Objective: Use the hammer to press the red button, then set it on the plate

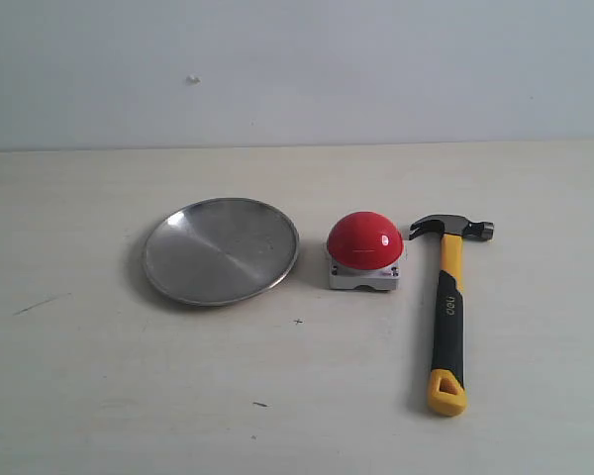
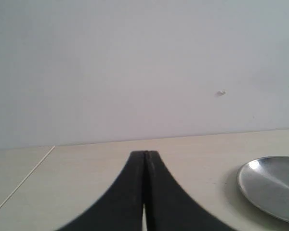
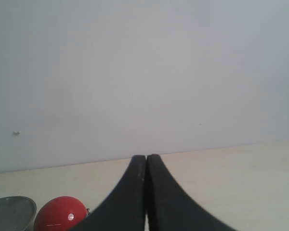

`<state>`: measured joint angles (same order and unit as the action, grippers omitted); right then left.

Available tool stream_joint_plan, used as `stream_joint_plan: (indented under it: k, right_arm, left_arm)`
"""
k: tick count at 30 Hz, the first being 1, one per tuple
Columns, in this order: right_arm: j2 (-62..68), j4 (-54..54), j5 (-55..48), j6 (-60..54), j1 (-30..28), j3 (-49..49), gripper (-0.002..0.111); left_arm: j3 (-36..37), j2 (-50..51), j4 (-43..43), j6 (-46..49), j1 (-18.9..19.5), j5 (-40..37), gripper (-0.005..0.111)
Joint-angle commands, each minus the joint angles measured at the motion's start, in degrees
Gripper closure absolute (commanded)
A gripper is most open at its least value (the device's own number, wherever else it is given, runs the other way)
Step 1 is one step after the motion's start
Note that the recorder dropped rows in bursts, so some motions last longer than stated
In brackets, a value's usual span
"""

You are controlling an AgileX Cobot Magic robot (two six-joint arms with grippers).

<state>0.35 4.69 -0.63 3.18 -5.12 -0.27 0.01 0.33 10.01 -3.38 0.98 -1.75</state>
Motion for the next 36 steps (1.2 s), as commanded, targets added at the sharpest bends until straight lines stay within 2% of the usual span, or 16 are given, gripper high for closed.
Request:
stream_joint_plan:
  k: [1, 21, 28, 36]
  right_arm:
    - [-0.4, -0.1, -0.1, -0.1, -0.3, 0.3, 0.108]
    - [-0.4, -0.1, 0.2, -0.1, -0.3, 0.3, 0.108]
    - [-0.4, 9.1, 9.1, 0.1, -0.3, 0.3, 0.108]
    - [-0.4, 13.9, 11.1, 3.2, -0.3, 0.3, 0.108]
  left_arm:
    - [0.0, -0.3, -0.4, -0.1, 0.1, 0.0, 0.107]
    - [0.0, -0.3, -0.4, -0.1, 0.1, 0.0, 0.107]
    - [0.0, -0.3, -0.4, -0.1, 0.1, 0.0, 0.107]
    - [0.0, -0.3, -0.4, -0.1, 0.1, 0.0, 0.107]
